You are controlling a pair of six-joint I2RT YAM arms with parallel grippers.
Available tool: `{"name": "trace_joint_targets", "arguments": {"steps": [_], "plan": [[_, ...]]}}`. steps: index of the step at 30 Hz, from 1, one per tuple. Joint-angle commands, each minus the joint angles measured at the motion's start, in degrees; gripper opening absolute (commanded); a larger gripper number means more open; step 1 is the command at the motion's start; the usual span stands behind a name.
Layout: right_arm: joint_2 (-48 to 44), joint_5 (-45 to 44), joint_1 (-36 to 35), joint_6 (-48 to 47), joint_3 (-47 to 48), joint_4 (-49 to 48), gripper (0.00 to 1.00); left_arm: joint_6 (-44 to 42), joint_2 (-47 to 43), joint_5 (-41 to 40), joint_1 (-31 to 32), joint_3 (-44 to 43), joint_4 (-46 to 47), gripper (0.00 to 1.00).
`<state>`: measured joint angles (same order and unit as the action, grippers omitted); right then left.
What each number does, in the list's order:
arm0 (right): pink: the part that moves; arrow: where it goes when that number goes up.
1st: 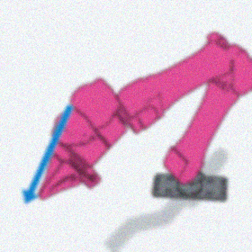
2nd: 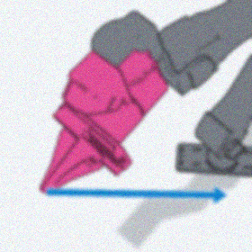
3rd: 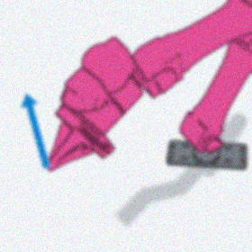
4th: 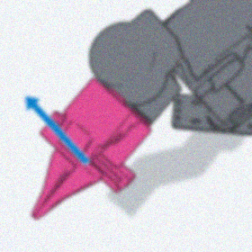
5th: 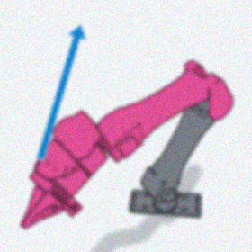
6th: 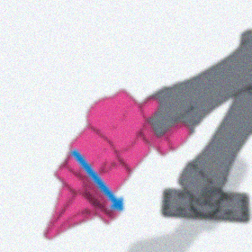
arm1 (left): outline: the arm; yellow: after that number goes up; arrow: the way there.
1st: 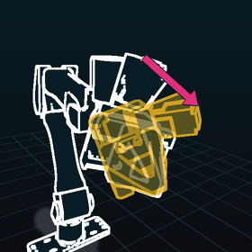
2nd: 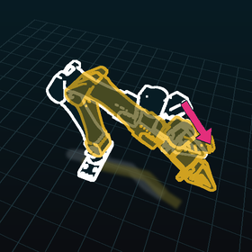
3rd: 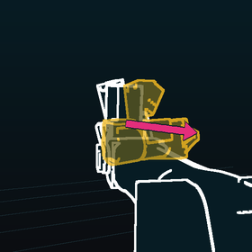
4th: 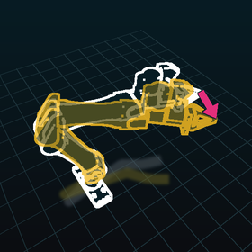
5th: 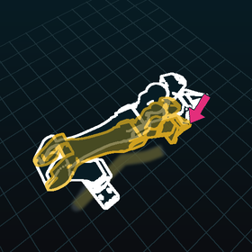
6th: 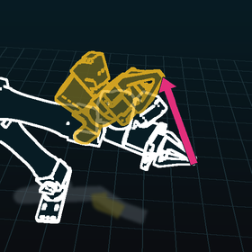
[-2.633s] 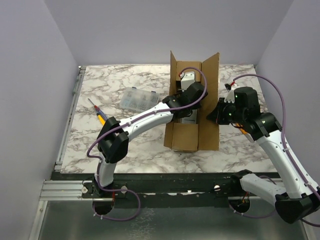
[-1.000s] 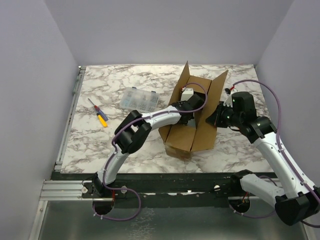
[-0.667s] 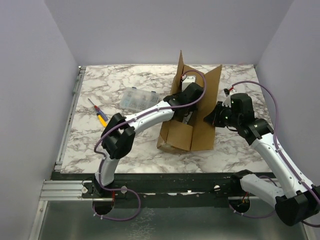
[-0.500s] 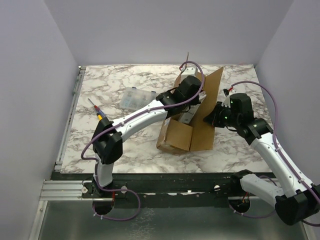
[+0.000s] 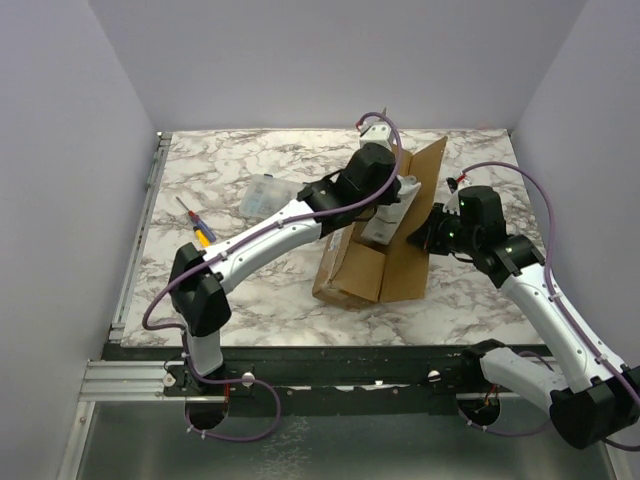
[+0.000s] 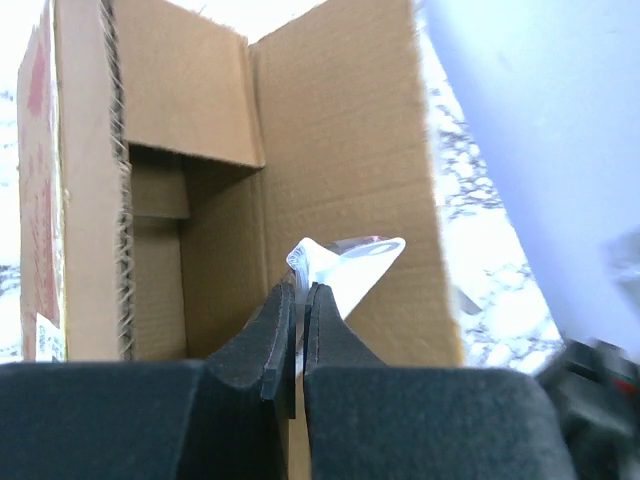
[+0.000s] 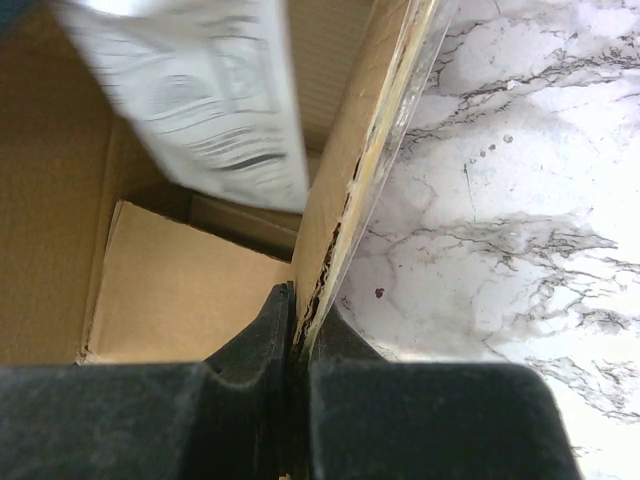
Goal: Unpack the express box
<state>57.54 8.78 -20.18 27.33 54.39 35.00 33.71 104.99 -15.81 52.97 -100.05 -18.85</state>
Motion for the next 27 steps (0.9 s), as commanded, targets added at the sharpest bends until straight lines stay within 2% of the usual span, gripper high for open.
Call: {"name": "trace_joint_targets", "arguments": {"steps": [1, 10, 15, 19, 22, 27], "plan": [[1.0, -4.4, -0.4, -2.5, -1.1, 1.5, 0.00, -5.3, -9.9, 3.3, 0.2, -5.6, 1.4, 0.00], [2.0, -15.6, -0.4, -1.0, 1.8, 2.5, 0.00, -11.3, -28.2, -5.9, 0.2, -3.3, 2.6, 0.00], [2.5, -19.7, -0.4, -2.4, 4.8, 3.0, 0.00, -14.2, -31.7, -20.1, 0.1, -6.3, -10.0, 0.00], [2.5, -20.4, -0.4, -3.9, 6.3, 3.1, 0.00, -15.0, -34.7, -28.7, -1.1, 0.8, -16.9, 0.00], [1.9, -20.4, -0.4, -4.1, 6.5, 3.4, 0.00, -13.2, -38.2, -25.1, -7.2, 11.0, -18.3, 0.00], [0.8, -20.6, -0.4, -4.4, 6.1, 3.9, 0.00, -10.5, -39.2, -11.5, -24.6, 28.9, -18.0, 0.00]]}}
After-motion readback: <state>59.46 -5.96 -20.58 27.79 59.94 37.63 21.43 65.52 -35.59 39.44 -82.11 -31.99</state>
